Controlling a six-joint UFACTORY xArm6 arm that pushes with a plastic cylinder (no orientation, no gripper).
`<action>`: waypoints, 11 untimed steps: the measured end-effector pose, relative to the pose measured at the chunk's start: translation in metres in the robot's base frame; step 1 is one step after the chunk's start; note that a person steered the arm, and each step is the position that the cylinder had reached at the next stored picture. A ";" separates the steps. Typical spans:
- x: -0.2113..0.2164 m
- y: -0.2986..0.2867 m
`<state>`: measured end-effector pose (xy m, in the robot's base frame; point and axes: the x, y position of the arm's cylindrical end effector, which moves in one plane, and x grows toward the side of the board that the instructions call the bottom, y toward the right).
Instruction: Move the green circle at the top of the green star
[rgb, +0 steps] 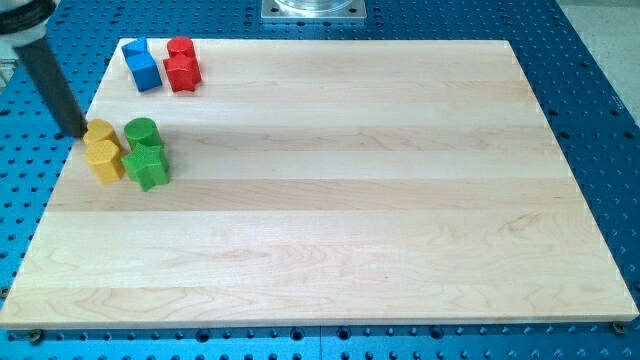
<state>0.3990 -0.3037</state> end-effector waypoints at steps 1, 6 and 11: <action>0.029 0.003; -0.023 0.118; -0.031 0.127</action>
